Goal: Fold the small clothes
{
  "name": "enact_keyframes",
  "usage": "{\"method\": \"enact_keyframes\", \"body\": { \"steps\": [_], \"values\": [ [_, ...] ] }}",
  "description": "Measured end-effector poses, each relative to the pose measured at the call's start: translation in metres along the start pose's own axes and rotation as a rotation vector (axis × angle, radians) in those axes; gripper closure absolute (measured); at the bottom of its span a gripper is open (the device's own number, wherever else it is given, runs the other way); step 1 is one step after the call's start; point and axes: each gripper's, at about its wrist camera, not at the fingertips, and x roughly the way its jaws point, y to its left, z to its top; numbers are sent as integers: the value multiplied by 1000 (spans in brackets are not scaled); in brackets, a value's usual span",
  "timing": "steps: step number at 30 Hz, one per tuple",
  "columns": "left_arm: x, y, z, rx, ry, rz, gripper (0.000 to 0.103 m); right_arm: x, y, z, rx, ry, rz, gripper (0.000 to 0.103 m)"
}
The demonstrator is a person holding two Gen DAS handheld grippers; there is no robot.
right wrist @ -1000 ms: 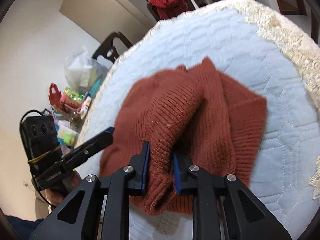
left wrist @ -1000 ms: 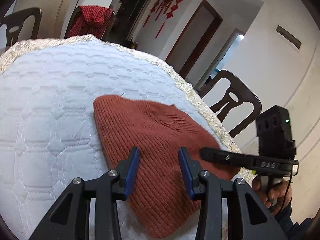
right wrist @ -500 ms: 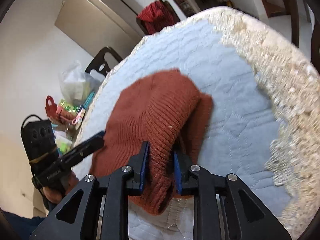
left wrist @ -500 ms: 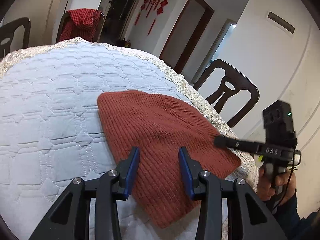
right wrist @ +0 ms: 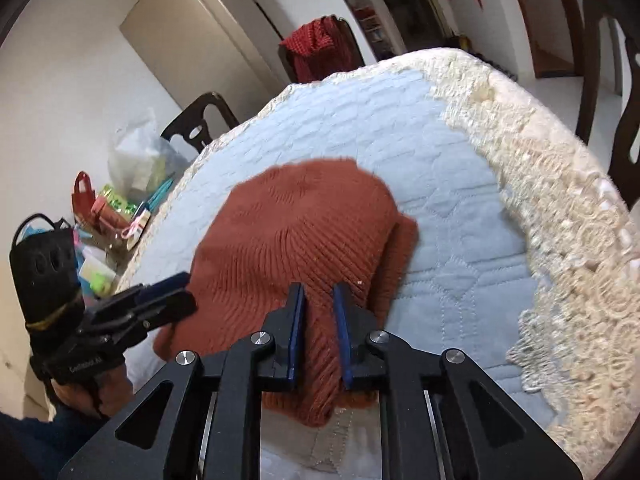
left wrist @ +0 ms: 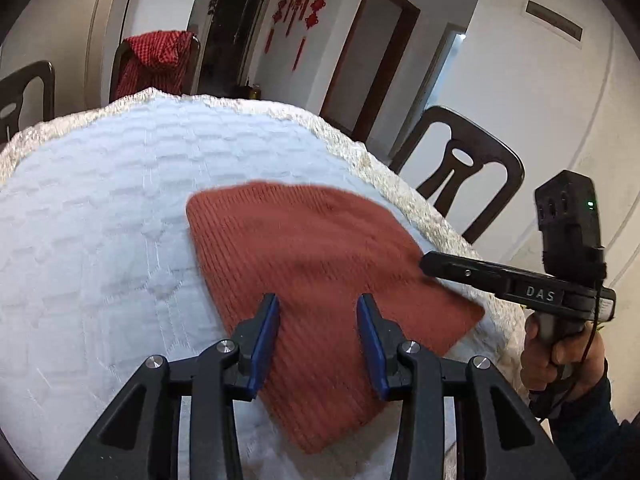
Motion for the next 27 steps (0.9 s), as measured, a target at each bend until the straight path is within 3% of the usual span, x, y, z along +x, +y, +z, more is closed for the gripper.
{"method": "enact_keyframes", "body": {
  "steps": [3,6,8,9,12,15,21,24,27],
  "values": [
    [7,-3,15,15,-29,13,60,2,5,15,-7,-32,-4,88],
    [35,0,18,6,25,47,60,29,1,26,-15,6,-34,88],
    [45,-3,15,41,14,76,60,47,-8,24,-5,30,-81,88],
    [47,-5,14,57,14,88,60,48,-12,25,-3,10,-63,88],
    [39,-7,15,50,15,79,60,43,-14,24,17,12,-51,88],
    [18,-6,10,44,-6,50,60,23,-3,18,-21,0,-61,87],
    [-22,-10,-18,39,-15,-5,60,-21,23,-13,-137,-35,-1,87],
    [-21,-12,-33,44,4,12,60,-19,27,-32,-189,13,-38,87],
    [-12,-9,-38,32,21,47,60,-6,12,-39,-155,45,-95,88]
  ]
}}
